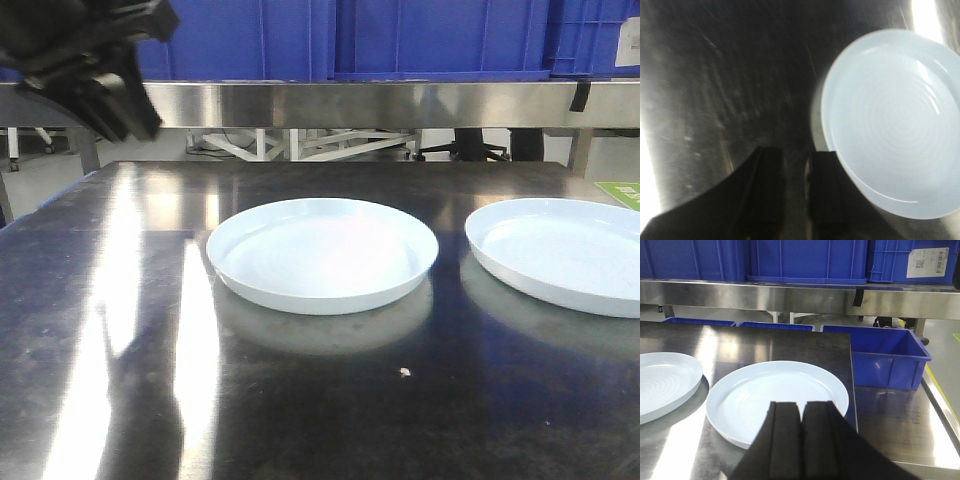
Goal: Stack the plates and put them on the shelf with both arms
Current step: 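Slide the white plate to the table center, release, withdraw left gripper, then grasp the rim of the other white plate with the right gripper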
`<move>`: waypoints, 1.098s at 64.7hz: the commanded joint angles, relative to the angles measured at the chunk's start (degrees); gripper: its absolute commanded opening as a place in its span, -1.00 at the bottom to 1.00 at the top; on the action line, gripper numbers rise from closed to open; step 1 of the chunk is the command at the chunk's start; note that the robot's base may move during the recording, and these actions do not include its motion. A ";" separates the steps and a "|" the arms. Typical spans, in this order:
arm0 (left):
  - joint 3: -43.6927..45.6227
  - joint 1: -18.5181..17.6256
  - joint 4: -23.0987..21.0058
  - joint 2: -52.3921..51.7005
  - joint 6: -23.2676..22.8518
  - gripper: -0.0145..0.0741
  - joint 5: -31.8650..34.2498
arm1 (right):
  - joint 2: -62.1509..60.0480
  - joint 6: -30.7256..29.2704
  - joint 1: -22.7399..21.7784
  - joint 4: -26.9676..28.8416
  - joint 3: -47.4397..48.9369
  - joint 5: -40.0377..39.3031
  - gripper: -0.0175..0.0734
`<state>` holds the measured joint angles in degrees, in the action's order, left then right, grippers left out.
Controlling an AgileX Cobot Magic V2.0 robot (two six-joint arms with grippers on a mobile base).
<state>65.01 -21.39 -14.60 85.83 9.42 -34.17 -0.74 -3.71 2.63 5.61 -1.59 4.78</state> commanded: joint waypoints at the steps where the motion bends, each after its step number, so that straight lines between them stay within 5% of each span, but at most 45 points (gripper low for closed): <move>1: -4.28 -0.61 0.28 -7.92 -0.68 -0.47 10.20 | -0.96 -0.36 -0.04 0.04 -0.13 -5.24 -0.51; 12: -15.95 -0.61 0.37 -18.53 -0.44 -0.49 20.54 | -0.96 -0.36 -0.04 0.04 -0.13 -5.24 -0.51; 39: -37.96 2.71 4.55 -44.23 -0.02 -0.49 32.06 | -0.96 -0.36 -0.04 0.04 -0.13 -5.24 -0.51; 55: -45.58 8.61 9.73 -59.31 -0.02 -0.49 32.87 | -0.96 -0.36 -0.04 0.04 -0.13 -5.24 -0.51; 71: -49.34 9.73 10.35 -71.82 -0.12 -0.49 33.37 | -0.96 -0.36 -0.04 0.04 -0.13 -5.24 -0.51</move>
<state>14.32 -11.80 -4.27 16.17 9.52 -6.44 -0.74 -3.71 2.63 5.61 -1.59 4.78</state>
